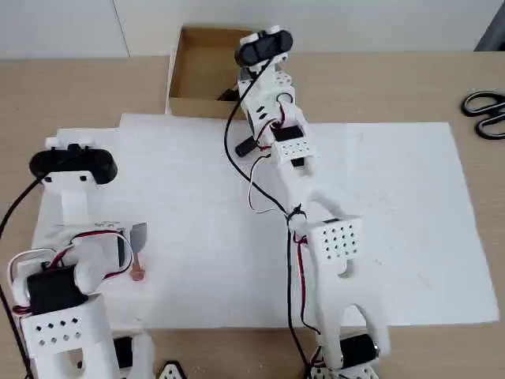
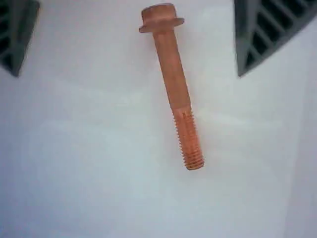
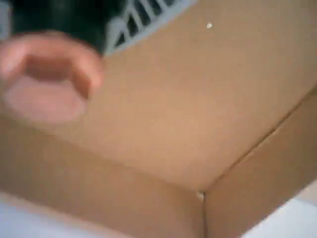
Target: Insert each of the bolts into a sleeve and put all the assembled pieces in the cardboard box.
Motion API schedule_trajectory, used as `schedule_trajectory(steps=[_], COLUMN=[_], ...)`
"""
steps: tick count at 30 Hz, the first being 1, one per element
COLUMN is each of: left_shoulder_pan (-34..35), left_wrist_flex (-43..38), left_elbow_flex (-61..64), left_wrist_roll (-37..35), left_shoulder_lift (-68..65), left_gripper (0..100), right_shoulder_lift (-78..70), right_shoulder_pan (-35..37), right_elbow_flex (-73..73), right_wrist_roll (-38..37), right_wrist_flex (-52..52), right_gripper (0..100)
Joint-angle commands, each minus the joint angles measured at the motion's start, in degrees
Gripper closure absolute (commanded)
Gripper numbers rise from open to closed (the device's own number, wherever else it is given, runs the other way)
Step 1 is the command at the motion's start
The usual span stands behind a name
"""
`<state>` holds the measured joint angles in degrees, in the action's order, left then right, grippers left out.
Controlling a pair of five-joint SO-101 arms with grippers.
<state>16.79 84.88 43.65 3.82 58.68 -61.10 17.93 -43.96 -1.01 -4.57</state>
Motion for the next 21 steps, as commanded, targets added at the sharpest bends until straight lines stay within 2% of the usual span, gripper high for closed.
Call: schedule_trajectory(steps=[1,9,17,21], left_shoulder_pan=[0.1,0.0,0.1,0.1], left_wrist_flex=[0.2,0.2,0.2,0.3], left_elbow_flex=[-2.4,-2.3,-2.3,-2.7], left_wrist_roll=[0.4,0.4,0.4,0.4], left_shoulder_lift=[0.8,0.8,0.8,0.8], left_gripper=[74,74,74,74], right_shoulder_lift=[-1.0,-3.4,-3.0,-3.0], right_shoulder_pan=[-0.6,-0.4,-0.7,-1.2], right_elbow_flex=[-9.3,-10.8,-13.0,-19.2], right_wrist_roll=[-0.7,-0.7,-0.7,-0.7], right_wrist_flex=[-1.5,-4.4,-6.0,-13.0], right_gripper=[98.9,86.1,85.0,85.0])
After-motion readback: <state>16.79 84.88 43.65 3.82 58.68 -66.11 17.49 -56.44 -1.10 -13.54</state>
